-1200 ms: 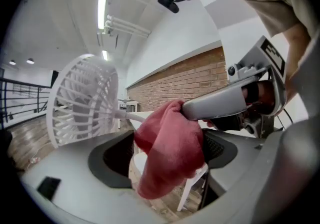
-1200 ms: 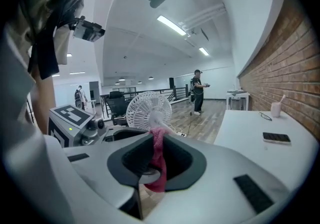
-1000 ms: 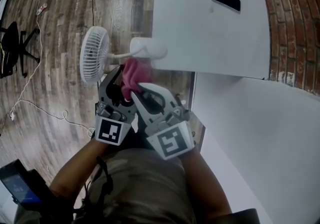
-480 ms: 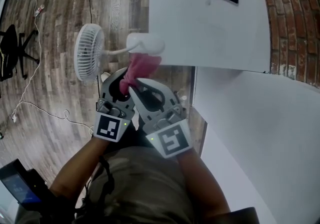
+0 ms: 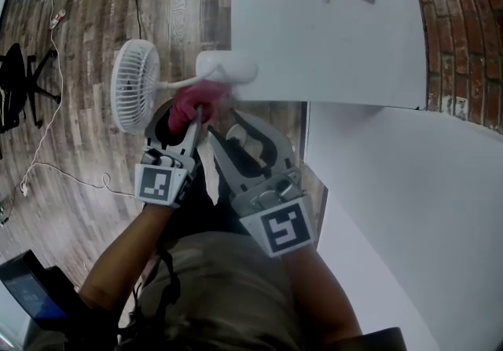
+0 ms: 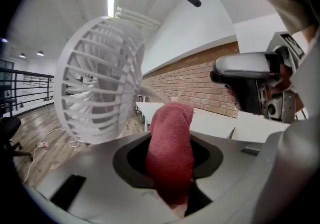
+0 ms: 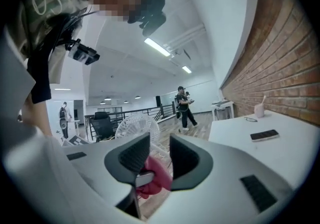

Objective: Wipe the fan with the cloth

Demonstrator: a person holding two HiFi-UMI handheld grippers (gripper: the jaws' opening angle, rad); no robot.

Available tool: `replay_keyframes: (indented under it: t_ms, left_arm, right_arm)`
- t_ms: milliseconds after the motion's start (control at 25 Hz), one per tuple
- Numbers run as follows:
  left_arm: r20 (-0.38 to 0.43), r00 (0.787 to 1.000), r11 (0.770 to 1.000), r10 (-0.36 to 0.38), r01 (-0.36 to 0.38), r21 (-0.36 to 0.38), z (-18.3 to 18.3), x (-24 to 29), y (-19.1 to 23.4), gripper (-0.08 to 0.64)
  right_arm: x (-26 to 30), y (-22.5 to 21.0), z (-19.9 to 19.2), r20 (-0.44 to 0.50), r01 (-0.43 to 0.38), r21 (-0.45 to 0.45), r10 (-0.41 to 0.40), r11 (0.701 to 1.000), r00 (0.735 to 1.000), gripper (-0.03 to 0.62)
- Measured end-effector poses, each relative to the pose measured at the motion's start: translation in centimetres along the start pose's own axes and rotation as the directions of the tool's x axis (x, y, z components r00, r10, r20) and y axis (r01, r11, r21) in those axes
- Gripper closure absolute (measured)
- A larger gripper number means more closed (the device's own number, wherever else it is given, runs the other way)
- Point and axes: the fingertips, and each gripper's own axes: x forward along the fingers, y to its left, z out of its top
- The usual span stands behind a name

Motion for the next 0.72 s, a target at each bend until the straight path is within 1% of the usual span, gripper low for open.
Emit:
replay_keyframes:
  t_ms: [80, 160, 280, 400, 440, 480, 520, 560, 640, 720]
  left_arm:
    - [0.022, 1.0, 1.0, 0.013, -0.012, -0.003, 0.1, 0.3, 0.6, 0.428]
    - [0.019, 0.999, 0.999, 0.034, -0.033, -0.042, -0.2, 0.9, 1.1, 0.429]
    - [0.017, 0.998, 0.993, 0.06, -0.057, -0.107, -0.3, 1.8, 1.9, 0.429]
    - [0.031, 0.996, 0.971, 0.083, -0.074, -0.226, 0.4, 2.2, 2.5, 0.428]
    - [0.038, 0.996, 0.963, 0.085, -0.072, -0.259, 0.6, 2.1, 2.4, 0.43]
    - [0.043, 0.996, 0.959, 0.083, -0.068, -0.276, 0.8, 2.0, 2.2, 0.43]
    - [0.046, 0.996, 0.96, 0.078, -0.063, -0.274, 1.0, 2.0, 1.8, 0.43]
    - [0.049, 0.996, 0.965, 0.07, -0.055, -0.257, 1.2, 2.0, 1.3, 0.428]
    - [0.057, 0.997, 0.982, 0.045, -0.034, -0.188, 1.8, 2.2, 0.0, 0.429]
    - [0.062, 0.997, 0.992, 0.034, -0.026, -0.124, 2.5, 2.4, -0.8, 0.43]
  right_arm:
    - [-0.4, -1.0, 1.3, 0.053, 0.049, 0.001, -0.049, 0.999, 0.997, 0.59]
    - [-0.2, -1.2, 1.6, 0.062, 0.058, -0.007, -0.057, 0.998, 0.996, 0.592]
    - [0.2, -0.9, 1.2, 0.041, 0.042, -0.016, -0.042, 0.999, 0.998, 0.592]
    - [0.2, -0.7, 0.5, 0.013, 0.043, -0.016, -0.042, 0.999, 0.999, 0.592]
    - [0.1, -0.6, 0.3, 0.006, 0.042, -0.015, -0.042, 0.999, 0.999, 0.592]
    - [0.1, -0.6, 0.1, 0.0, 0.04, -0.017, -0.04, 0.999, 0.999, 0.592]
    - [0.0, -0.6, -0.1, -0.005, 0.038, -0.02, -0.038, 0.999, 0.999, 0.592]
    - [0.0, -0.6, -0.3, -0.011, 0.035, -0.024, -0.035, 0.999, 0.999, 0.592]
    - [-0.1, -0.8, -0.6, -0.018, 0.032, -0.025, -0.033, 0.999, 0.999, 0.592]
    - [-0.2, -0.9, -0.7, -0.021, 0.032, -0.025, -0.032, 0.999, 0.999, 0.592]
